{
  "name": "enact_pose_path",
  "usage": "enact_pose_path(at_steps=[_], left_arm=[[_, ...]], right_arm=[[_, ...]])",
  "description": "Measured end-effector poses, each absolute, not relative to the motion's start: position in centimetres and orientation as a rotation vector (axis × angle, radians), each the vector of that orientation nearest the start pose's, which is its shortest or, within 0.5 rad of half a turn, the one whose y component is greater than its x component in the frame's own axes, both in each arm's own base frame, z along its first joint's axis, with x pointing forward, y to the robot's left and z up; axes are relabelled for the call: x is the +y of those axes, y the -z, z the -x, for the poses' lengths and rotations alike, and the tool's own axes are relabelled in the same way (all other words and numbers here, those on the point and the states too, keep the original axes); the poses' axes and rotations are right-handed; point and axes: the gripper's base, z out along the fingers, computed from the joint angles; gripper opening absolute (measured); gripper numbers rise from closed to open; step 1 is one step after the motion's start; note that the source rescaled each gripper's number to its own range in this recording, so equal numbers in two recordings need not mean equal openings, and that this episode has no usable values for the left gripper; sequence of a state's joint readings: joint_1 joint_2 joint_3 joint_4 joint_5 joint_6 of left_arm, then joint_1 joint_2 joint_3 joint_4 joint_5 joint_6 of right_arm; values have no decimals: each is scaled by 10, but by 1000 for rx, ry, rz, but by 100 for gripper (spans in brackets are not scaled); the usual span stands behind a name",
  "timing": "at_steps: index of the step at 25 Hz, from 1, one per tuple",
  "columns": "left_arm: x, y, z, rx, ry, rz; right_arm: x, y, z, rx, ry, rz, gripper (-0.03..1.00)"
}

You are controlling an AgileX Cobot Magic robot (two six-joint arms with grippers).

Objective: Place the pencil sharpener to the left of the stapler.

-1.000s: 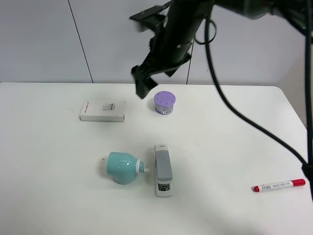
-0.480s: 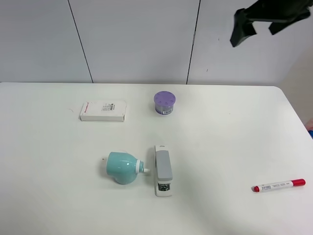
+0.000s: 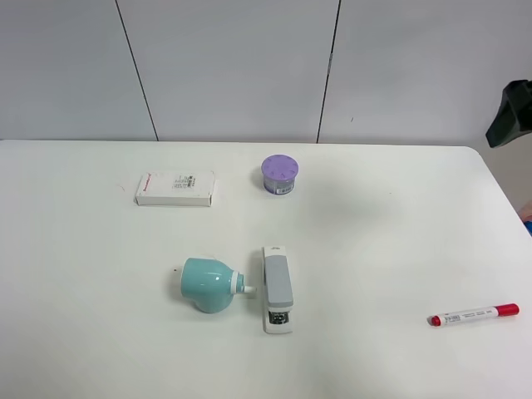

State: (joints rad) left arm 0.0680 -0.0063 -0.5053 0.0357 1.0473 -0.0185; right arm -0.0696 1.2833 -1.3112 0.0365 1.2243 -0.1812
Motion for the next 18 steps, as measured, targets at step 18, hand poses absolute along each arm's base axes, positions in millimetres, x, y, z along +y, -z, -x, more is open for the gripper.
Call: enact_pose_path(at_steps=[18], left_arm=[[2,-280,6,2018,-74,89]], right_arm=[[-1,-398,-52,2238,102,139,100]])
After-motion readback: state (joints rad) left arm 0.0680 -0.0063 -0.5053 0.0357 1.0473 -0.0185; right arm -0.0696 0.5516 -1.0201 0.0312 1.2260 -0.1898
